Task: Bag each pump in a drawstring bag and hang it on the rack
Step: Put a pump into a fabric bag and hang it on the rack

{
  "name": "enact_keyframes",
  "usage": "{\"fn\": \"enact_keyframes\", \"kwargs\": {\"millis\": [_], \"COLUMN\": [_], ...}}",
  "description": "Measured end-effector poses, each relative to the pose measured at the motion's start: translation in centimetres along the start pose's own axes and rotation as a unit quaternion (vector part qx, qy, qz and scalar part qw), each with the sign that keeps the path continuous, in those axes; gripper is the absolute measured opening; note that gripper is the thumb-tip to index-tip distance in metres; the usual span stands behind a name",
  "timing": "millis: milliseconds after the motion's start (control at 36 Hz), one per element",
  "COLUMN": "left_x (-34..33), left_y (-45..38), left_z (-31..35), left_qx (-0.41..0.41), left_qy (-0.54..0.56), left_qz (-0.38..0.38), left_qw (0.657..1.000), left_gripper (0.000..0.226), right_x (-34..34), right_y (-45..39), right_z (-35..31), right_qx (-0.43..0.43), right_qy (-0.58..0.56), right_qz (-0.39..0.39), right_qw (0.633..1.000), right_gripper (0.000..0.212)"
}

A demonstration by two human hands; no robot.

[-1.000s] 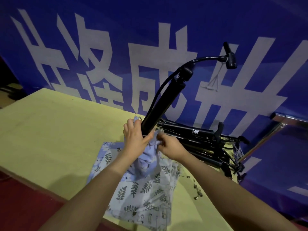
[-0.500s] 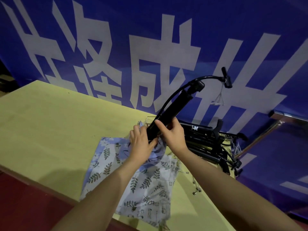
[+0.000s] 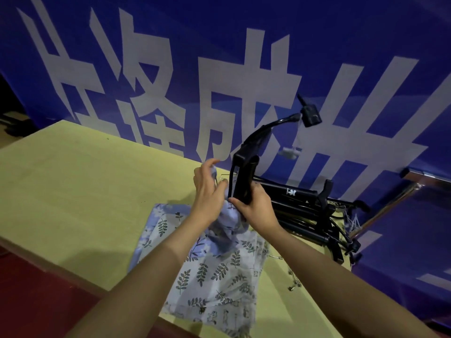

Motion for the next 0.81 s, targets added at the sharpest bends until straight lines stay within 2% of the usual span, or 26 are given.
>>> {"fn": "enact_keyframes", "kwargs": {"millis": [83, 139, 222, 278, 389, 472, 500, 556, 667, 750, 806], "left_x": [0.4, 0.1, -0.3, -0.2, 0.1, 0.2, 0.2, 0.3, 0.6, 1.1, 1.4], "left_y": [0.5, 0.8, 1.1, 1.2, 1.2, 1.1, 1.0, 1.0, 0.7, 0.3, -0.1], "left_z": [0.3, 0.2, 0.2, 0.2, 0.1, -0.3, -0.5, -0.6, -0.4, 0.4, 1.0], "left_qx": [-0.055, -0.097, -0.094, -0.085, -0.078, -0.094, -0.100, -0.121, -0.140, -0.126, -0.121], "left_qy": [0.019, -0.025, -0.066, -0.041, -0.013, -0.022, -0.025, -0.024, -0.023, -0.019, -0.018], "left_qz": [0.042, 0.047, 0.064, 0.086, 0.115, 0.130, 0.135, 0.140, 0.134, 0.128, 0.130], "left_qw": [0.997, 0.994, 0.991, 0.992, 0.990, 0.987, 0.985, 0.982, 0.981, 0.984, 0.984], "left_gripper": [0.040, 0.061, 0.084, 0.081, 0.058, 0.053, 0.052, 0.055, 0.056, 0.041, 0.032], "right_x": [-0.5, -1.0, -1.7, -2.0, -2.0, -1.5, -1.3, -0.9, 0.0, 0.4, 0.4], "right_y": [-0.1, 0.1, 0.4, 0.7, 0.8, 0.9, 1.0, 1.1, 1.1, 0.7, 0.3], "right_z": [0.0, -0.1, -0.4, -0.6, -0.7, -1.0, -1.2, -1.5, -2.0, -2.7, -3.5], "right_qx": [-0.010, -0.013, -0.005, -0.006, 0.028, 0.073, 0.076, 0.065, 0.009, -0.010, -0.034], "right_qy": [0.050, 0.075, 0.097, 0.112, 0.149, 0.169, 0.155, 0.099, -0.025, -0.104, -0.166], "right_qz": [-0.012, -0.016, -0.026, -0.037, -0.061, -0.073, -0.069, -0.043, 0.057, 0.102, 0.113], "right_qw": [0.999, 0.997, 0.995, 0.993, 0.987, 0.980, 0.983, 0.992, 0.998, 0.989, 0.979], "right_gripper": [0.046, 0.042, 0.037, 0.035, 0.035, 0.048, 0.048, 0.034, 0.020, 0.022, 0.035]}}
Point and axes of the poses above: each hand's wrist, its own y-axis away from the middle knuckle, its own x-axis out of the back of the hand, z = x × y, the point moved 1 cm from there along -y, towards the middle knuckle, and after that the axes turned 14 degrees about -y, right-handed, at the moved point
